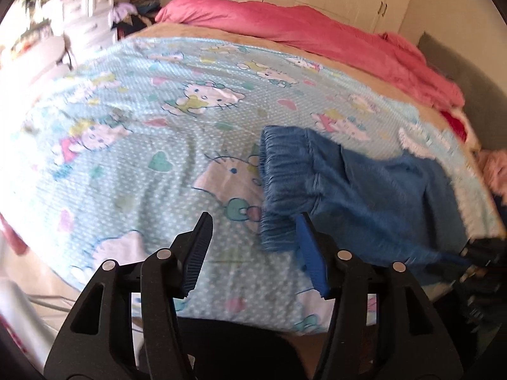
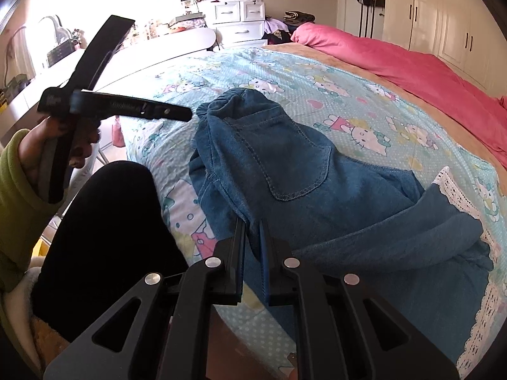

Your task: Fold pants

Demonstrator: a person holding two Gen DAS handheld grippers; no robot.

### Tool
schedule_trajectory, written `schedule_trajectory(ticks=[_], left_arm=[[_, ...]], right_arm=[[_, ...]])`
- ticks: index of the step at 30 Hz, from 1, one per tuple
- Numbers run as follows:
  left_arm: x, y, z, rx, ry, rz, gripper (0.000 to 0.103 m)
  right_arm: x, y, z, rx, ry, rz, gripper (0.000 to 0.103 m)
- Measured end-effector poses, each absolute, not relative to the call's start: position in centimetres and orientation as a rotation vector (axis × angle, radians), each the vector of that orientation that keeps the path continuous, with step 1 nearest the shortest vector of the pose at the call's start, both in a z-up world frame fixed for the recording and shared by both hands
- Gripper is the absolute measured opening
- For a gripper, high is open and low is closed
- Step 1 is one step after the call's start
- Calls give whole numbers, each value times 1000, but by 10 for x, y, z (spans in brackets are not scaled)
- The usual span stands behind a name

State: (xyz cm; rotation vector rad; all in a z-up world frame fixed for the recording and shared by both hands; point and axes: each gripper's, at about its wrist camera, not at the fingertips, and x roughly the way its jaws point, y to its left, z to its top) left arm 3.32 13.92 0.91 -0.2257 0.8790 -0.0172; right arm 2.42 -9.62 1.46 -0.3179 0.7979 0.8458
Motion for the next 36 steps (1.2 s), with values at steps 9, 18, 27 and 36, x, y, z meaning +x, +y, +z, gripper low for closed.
schedule_trajectory(ticks=[9, 18, 27, 36], left_arm=[[68, 149, -8, -519, 913, -99, 44], [47, 133, 10, -345, 876, -37, 11], [49, 135, -4, -307, 914, -6, 12], [31, 130, 17, -248, 874, 27, 13]], right_arm=[[21, -96, 4, -323, 822, 855, 8], [18, -97, 4, -313, 825, 869, 8], [20, -89, -12, -345, 890, 866, 11], [14, -102, 21, -224, 820, 936, 15]])
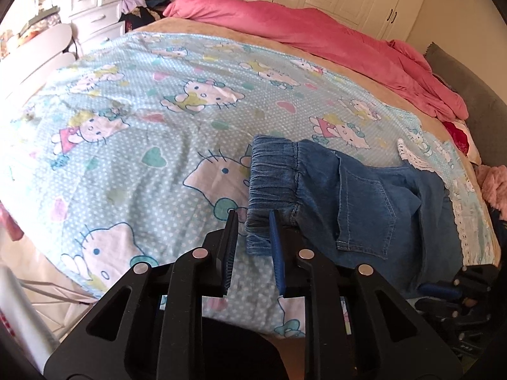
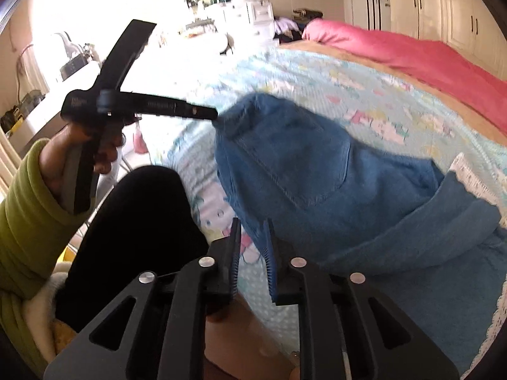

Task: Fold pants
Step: 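Lower the folded denim onto the sheet and open both tools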

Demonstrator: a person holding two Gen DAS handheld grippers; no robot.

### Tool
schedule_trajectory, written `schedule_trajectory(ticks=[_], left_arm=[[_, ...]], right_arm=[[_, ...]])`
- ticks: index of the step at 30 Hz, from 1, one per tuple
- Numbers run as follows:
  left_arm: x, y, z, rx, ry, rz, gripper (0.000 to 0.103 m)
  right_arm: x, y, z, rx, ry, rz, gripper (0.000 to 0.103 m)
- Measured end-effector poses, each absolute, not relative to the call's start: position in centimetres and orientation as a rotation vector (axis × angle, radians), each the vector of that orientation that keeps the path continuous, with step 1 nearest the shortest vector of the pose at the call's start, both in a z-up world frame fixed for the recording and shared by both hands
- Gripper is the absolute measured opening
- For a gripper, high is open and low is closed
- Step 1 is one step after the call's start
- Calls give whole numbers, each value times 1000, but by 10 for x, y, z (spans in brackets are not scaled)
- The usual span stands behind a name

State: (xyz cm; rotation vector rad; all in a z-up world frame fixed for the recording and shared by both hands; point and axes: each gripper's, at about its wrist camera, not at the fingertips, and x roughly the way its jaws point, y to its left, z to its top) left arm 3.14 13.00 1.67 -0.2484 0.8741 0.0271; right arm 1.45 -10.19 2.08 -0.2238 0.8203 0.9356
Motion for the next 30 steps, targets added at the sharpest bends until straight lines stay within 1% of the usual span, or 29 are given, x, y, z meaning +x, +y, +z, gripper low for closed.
schedule_trajectory(ticks=[2, 3, 4, 6, 8, 9, 10, 11, 14, 16, 21, 25, 27, 29, 30], left_arm=[[28, 129, 21, -249, 865, 28, 15], [27, 128, 24, -245, 859, 27, 16], [26, 127, 27, -241, 853, 25, 20], [24, 123, 33, -235, 843, 17, 23], [22, 116, 38, -227, 828, 1, 26], [23, 113, 39, -226, 824, -5, 26], [24, 108, 40, -226, 820, -18, 27], [25, 104, 40, -223, 819, -31, 27], [32, 85, 35, -203, 833, -71, 27], [37, 76, 27, -190, 851, -88, 27], [54, 76, -8, -203, 940, -82, 27], [49, 77, -4, -209, 925, -87, 27], [43, 78, 5, -214, 902, -88, 29], [38, 76, 13, -204, 885, -86, 37], [37, 75, 17, -198, 878, -84, 39]], right_arm=[[14, -103, 25, -214, 802, 916, 18], [15, -103, 26, -213, 798, 901, 22], [15, -103, 26, -217, 793, 887, 26], [17, -103, 26, -217, 781, 857, 29], [23, -105, 24, -191, 790, 838, 29], [26, -104, 21, -187, 805, 833, 34], [28, -103, 17, -193, 822, 826, 44], [30, -101, 10, -207, 850, 813, 46], [34, -94, -11, -246, 945, 807, 46], [34, -93, -17, -265, 975, 804, 46], [37, -111, 2, -183, 928, 808, 46], [45, -132, 19, -116, 883, 755, 46], [52, -146, 27, -79, 865, 716, 46], [58, -161, 34, -45, 845, 676, 46], [59, -169, 38, -34, 834, 655, 47]])
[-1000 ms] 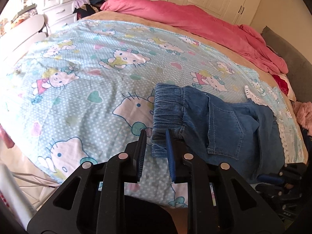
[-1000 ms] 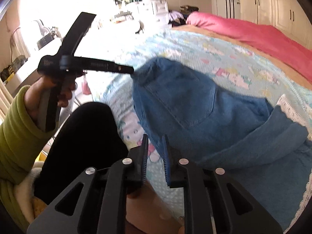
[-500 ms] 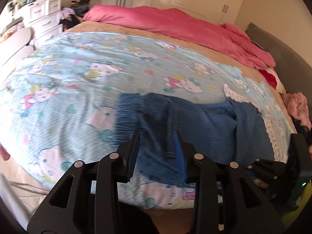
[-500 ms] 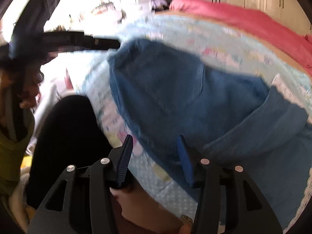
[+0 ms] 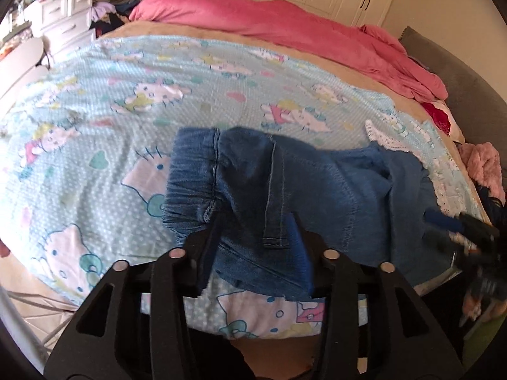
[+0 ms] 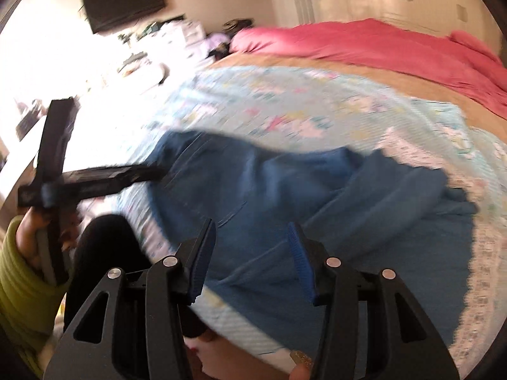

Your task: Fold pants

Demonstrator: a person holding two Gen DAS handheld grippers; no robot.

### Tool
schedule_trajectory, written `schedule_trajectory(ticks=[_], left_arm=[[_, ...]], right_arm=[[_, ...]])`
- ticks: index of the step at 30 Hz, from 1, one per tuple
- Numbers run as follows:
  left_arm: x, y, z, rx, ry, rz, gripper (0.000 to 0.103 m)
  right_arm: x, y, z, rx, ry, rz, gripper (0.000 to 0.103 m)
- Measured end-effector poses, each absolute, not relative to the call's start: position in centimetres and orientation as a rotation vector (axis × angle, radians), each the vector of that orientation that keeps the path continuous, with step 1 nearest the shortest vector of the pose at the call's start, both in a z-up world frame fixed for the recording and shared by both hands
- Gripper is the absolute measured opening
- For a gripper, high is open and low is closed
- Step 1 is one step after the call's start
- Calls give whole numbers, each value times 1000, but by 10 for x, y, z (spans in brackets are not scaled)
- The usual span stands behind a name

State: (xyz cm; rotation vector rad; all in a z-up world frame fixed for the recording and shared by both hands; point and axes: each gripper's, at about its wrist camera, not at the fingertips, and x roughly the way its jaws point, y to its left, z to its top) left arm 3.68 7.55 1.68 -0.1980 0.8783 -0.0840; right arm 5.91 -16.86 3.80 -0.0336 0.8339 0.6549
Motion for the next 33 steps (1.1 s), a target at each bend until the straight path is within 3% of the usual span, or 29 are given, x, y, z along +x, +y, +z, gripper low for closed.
schedule_trajectory(ticks=[1, 2, 6, 9, 13, 26, 33], left_arm=[[34, 74, 22, -190, 866, -83, 42], [33, 72, 26, -187, 856, -87, 43], [28, 58, 41, -168, 827, -122, 52], [29, 46, 47, -153, 819, -158, 63], [33, 24, 49, -137, 823, -218, 71], [45, -34, 28, -97, 882, -356, 86], [56, -59, 13, -95, 917, -420, 86]], right_arm=[[62, -176, 42, -21, 824, 628, 59], [67, -187, 47, -4, 813, 592, 64], [84, -216, 59, 49, 788, 501, 66], [95, -232, 65, 56, 777, 443, 77], [110, -245, 75, 13, 765, 383, 83], [150, -265, 72, -1, 810, 298, 87], [181, -253, 70, -12, 850, 291, 89]])
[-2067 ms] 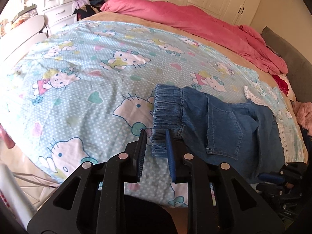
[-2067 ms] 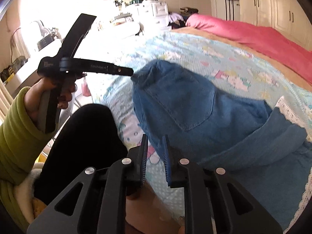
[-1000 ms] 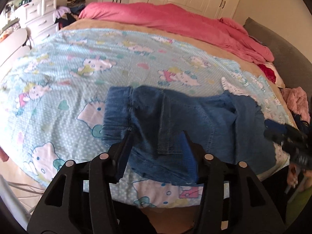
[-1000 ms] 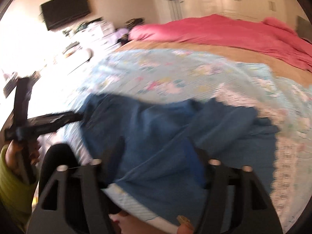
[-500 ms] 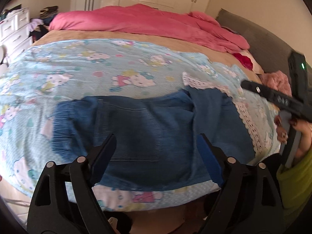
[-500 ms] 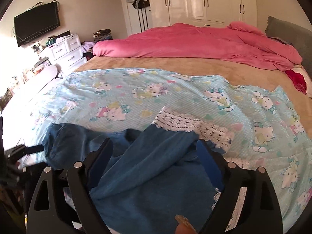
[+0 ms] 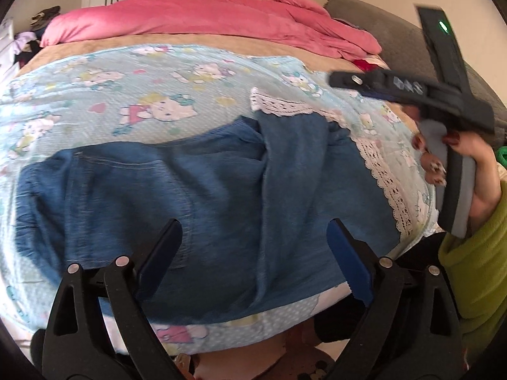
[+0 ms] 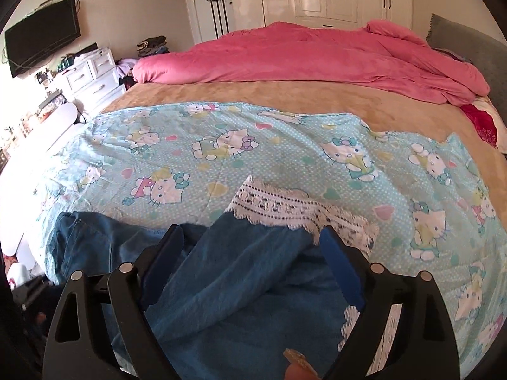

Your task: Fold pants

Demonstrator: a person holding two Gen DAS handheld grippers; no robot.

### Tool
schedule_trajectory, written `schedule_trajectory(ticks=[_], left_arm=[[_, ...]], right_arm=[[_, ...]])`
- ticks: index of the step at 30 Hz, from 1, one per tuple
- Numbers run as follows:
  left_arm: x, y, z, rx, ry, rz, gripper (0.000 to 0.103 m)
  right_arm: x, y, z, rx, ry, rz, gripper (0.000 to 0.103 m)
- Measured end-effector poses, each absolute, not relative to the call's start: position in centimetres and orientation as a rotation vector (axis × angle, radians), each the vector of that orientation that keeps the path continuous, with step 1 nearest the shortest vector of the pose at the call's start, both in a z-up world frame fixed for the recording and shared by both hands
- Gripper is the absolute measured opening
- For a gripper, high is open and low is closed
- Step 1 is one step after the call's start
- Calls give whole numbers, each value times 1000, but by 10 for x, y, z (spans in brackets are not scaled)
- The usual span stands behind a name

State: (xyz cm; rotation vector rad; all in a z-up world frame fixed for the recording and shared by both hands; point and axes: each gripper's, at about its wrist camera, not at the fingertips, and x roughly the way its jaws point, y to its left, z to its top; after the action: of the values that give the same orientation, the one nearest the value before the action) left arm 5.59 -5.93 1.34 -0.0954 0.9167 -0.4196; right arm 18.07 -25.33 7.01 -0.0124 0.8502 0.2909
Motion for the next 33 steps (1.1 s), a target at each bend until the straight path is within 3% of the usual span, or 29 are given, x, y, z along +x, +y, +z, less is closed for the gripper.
schedule_trajectory(ticks=[7, 12, 15, 22, 27, 32, 33], left_arm=[[66, -78, -4, -98, 953, -462, 86], [74, -80, -14, -129, 973, -472, 80], [78, -83, -19, -136, 979, -475, 72], [85, -88, -31, -141, 994, -488, 33], [85, -92, -33, -118, 984, -517, 26], [85, -96, -35, -101, 971, -530, 26], [85, -96, -35, -103, 971, -532, 26]], right_arm=[[220, -233, 66, -26, 876, 283, 93], [252, -224, 55, -37, 910, 246, 93], [270, -217, 43, -48, 945, 234, 93], [300, -200, 6, -70, 1024, 228, 93], [312, -189, -12, -129, 1044, 198, 91], [323, -187, -28, -136, 1080, 184, 81], [325, -189, -32, -136, 1088, 175, 69]])
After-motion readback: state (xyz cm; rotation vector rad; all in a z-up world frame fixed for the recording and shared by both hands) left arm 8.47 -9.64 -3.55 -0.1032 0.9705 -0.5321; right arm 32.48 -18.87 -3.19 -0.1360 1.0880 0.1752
